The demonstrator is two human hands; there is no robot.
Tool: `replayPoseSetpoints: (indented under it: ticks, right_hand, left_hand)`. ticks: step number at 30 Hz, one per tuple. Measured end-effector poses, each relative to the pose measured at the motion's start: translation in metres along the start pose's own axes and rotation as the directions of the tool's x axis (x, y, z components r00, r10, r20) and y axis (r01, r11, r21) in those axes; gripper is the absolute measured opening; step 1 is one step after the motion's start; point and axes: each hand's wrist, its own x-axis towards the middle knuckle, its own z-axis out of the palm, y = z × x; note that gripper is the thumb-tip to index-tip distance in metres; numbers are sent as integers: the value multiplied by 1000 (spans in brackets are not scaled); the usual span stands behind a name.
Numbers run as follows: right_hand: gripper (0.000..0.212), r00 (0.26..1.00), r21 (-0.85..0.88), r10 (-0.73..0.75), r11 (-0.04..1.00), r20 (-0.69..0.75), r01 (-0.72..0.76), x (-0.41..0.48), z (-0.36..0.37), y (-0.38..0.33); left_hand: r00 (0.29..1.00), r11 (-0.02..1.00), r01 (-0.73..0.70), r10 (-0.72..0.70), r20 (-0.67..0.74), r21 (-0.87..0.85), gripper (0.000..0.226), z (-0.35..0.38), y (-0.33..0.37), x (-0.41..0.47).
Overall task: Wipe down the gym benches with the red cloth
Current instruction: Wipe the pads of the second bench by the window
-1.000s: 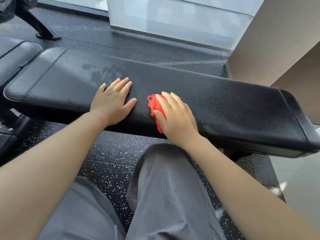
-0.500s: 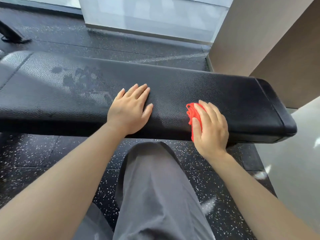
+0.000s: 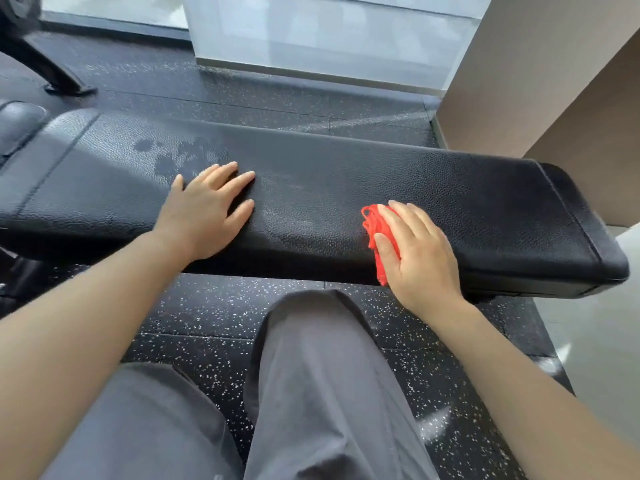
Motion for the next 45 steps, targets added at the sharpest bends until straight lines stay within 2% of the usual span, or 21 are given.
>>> replayPoseSetpoints:
  ticks: [2, 4, 7, 11, 17, 20, 23, 26, 30, 35, 40, 42, 45]
  right_hand:
    - [57, 1000, 16, 17, 1000, 5, -17, 10, 1, -13]
    - [57, 996, 38, -51, 998, 68, 48, 29, 5, -33]
    - [51, 973, 86, -158, 986, 169, 145, 69, 20, -67]
    - [46, 945, 102, -214, 976, 247, 195, 114, 40, -101]
    - [49, 921, 103, -273, 962, 278, 254, 84, 25, -99]
    - [59, 905, 94, -344, 939, 252, 331, 55, 17, -95]
    - [68, 923, 79, -319, 948, 214, 309, 56, 23, -97]
    - [64, 940, 57, -275, 962, 204, 269, 75, 35, -113]
    - [47, 952, 51, -225, 974, 206, 220, 94, 49, -134]
    - [47, 938, 31, -278, 960, 208, 278, 77, 41, -129]
    - [55, 951, 37, -284, 959, 123, 281, 46, 40, -131]
    - [53, 958, 31, -256, 967, 126, 254, 45, 41, -135]
    - [54, 963, 80, -241, 969, 117, 232, 58, 43, -140]
  left_hand:
    - [999, 999, 47, -47, 23, 16, 70, -3, -29, -4]
    - [998, 998, 48, -49, 40, 30, 76, -4, -36, -6]
    - [998, 996, 65, -65, 10, 59, 76, -2, -33, -7]
    - [996, 996, 87, -87, 5, 30, 76, -2, -32, -9]
    - [994, 994, 106, -106, 7, 4, 72, 0, -31, -11]
    - [994, 994, 113, -113, -2, -6, 79, 0, -32, -11]
    - [993, 993, 114, -114, -14, -14, 81, 1, -32, -10]
    - [993, 993, 116, -117, -29, -36, 77, 0, -34, -6]
    - [992, 992, 119, -121, -26, -42, 70, -2, -33, -7]
    - [992, 991, 130, -130, 2, -21, 62, -1, -32, -9]
    - [990, 989, 144, -143, 16, -38, 53, 0, -30, -14]
    - [987, 986, 160, -160, 6, -35, 55, 0, -29, -14]
    - [988, 987, 157, -157, 1, -27, 71, -2, -31, -11]
